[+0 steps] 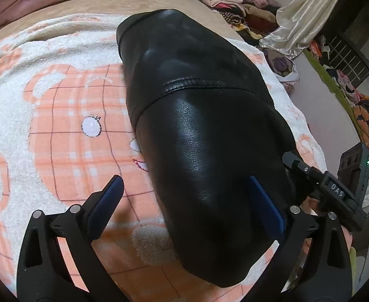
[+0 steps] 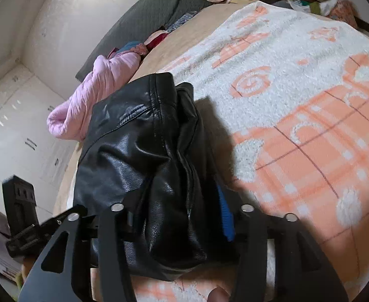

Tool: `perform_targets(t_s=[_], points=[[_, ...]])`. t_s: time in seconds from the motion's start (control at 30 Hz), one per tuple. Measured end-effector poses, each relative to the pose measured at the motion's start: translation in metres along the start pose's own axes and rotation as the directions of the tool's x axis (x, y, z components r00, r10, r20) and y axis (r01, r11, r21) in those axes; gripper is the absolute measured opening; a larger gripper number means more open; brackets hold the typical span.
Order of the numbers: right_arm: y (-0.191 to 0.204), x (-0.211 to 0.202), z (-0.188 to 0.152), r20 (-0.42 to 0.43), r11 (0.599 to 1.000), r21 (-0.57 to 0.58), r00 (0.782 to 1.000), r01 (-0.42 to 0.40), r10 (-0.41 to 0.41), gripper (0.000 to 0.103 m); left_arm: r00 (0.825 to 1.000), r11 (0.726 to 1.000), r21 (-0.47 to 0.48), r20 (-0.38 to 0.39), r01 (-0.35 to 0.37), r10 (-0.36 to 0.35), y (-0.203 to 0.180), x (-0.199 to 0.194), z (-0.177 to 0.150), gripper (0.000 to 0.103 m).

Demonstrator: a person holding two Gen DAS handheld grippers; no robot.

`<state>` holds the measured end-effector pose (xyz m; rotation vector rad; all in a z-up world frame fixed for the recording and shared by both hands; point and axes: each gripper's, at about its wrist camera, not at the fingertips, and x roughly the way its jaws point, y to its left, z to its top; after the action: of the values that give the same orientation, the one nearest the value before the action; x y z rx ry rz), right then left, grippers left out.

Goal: Fold large clothes

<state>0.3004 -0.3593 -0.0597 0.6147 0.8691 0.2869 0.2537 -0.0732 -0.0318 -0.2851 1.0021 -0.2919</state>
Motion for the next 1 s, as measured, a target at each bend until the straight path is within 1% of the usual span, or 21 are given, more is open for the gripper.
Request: perform_targets(t_s=[0.03, 0.07, 0.1, 0.13, 0.17, 0.2, 0.27, 0.33, 0.47, 0.53, 0.6, 0.63, 0.67, 0.73, 0.77, 0.8, 0.83, 0.9, 0.93, 1.0], points=[[-0.003, 0.0, -0.001, -0.006, 1.0, 0.019, 1.0, 0.007, -0.007, 0.059, 1.0, 1.0, 0.006, 0.001, -0.002, 0.002, 0.0, -0.001, 0.0, 0.091], [-0.008, -0.002, -0.002, -0.012, 0.999, 0.035, 1.0, -0.003, 0.004, 0.06, 1.0, 1.0, 0.011, 0.001, -0.004, 0.004, -0.001, 0.0, 0.0, 0.091], [-0.013, 0.0, -0.004, -0.027, 0.997, 0.07, 0.999, -0.029, 0.031, 0.053, 1.0, 1.0, 0.015, -0.002, -0.004, 0.004, -0.001, 0.0, 0.0, 0.091], [-0.016, 0.003, -0.005, -0.04, 0.994, 0.094, 0.998, -0.049, 0.053, 0.05, 1.0, 1.0, 0.019, -0.004, -0.005, 0.005, -0.001, 0.0, 0.0, 0.091], [-0.015, 0.003, -0.008, -0.047, 0.992, 0.107, 0.997, -0.062, 0.067, 0.044, 1.0, 1.0, 0.025, -0.006, -0.006, 0.007, -0.001, 0.0, 0.0, 0.091], [-0.012, 0.0, -0.01, -0.041, 0.994, 0.097, 0.997, -0.057, 0.061, 0.04, 1.0, 0.999, 0.036, -0.005, -0.012, 0.012, -0.001, 0.0, 0.0, 0.092], [0.0, -0.005, -0.017, -0.028, 0.996, 0.079, 0.999, -0.034, 0.036, 0.039, 1.0, 0.998, 0.053, 0.002, -0.029, 0.029, 0.0, -0.002, 0.0, 0.093], [0.005, -0.01, -0.026, -0.022, 0.995, 0.094, 0.999, -0.035, 0.037, 0.039, 0.999, 0.996, 0.071, 0.01, -0.046, 0.045, 0.002, -0.006, -0.001, 0.093], [0.02, -0.015, -0.048, -0.009, 0.994, 0.1, 0.999, -0.042, 0.043, 0.039, 0.998, 0.996, 0.075, 0.017, -0.054, 0.053, 0.015, -0.013, -0.002, 0.093], [0.032, -0.018, -0.059, 0.002, 0.998, 0.067, 1.0, -0.021, 0.021, 0.039, 0.998, 0.996, 0.073, 0.019, -0.056, 0.055, 0.02, -0.015, -0.003, 0.093], [0.037, -0.018, -0.062, 0.028, 0.999, 0.04, 0.999, 0.015, -0.016, 0.04, 0.999, 0.997, 0.068, 0.012, -0.042, 0.041, 0.023, -0.013, -0.005, 0.094], [0.037, -0.018, -0.062, 0.029, 0.999, 0.041, 0.999, 0.019, -0.02, 0.041, 0.999, 0.997, 0.061, 0.012, -0.035, 0.035, 0.025, -0.013, -0.005, 0.094], [0.036, -0.017, -0.061, 0.028, 0.999, 0.047, 0.999, 0.019, -0.02, 0.045, 0.999, 0.998, 0.059, 0.013, -0.035, 0.034, 0.025, -0.013, -0.005, 0.094], [0.035, -0.019, -0.058, 0.023, 0.998, 0.047, 0.999, 0.032, -0.034, 0.06, 0.999, 0.997, 0.06, 0.019, -0.037, 0.036, 0.026, -0.013, -0.006, 0.095], [0.035, -0.018, -0.057, 0.013, 0.998, 0.046, 0.999, 0.036, -0.037, 0.081, 0.999, 0.998, 0.06, 0.021, -0.037, 0.035, 0.028, -0.015, -0.007, 0.095], [0.035, -0.018, -0.055, 0.004, 0.998, 0.046, 0.999, 0.032, -0.033, 0.088, 0.999, 0.998, 0.059, 0.024, -0.036, 0.035, 0.029, -0.016, -0.006, 0.095], [0.035, -0.021, -0.052, 0.009, 0.998, 0.047, 1.0, 0.028, -0.028, 0.088, 0.999, 0.998, 0.06, 0.026, -0.036, 0.035, 0.029, -0.017, -0.007, 0.095], [0.038, -0.034, -0.042, 0.056, 0.999, 0.029, 0.998, 0.026, -0.028, 0.092, 0.999, 0.997, 0.065, 0.025, -0.037, 0.036, 0.031, -0.018, -0.007, 0.095], [0.041, -0.042, -0.033, 0.096, 0.999, 0.011, 0.995, 0.031, -0.032, 0.093, 0.999, 0.997, 0.067, 0.026, -0.037, 0.036, 0.03, -0.018, -0.008, 0.095], [0.043, -0.048, -0.019, 0.129, 0.999, 0.001, 0.991, 0.037, -0.036, 0.094, 0.999, 0.997, 0.071, 0.027, -0.04, 0.038, 0.029, -0.019, -0.009, 0.095]])
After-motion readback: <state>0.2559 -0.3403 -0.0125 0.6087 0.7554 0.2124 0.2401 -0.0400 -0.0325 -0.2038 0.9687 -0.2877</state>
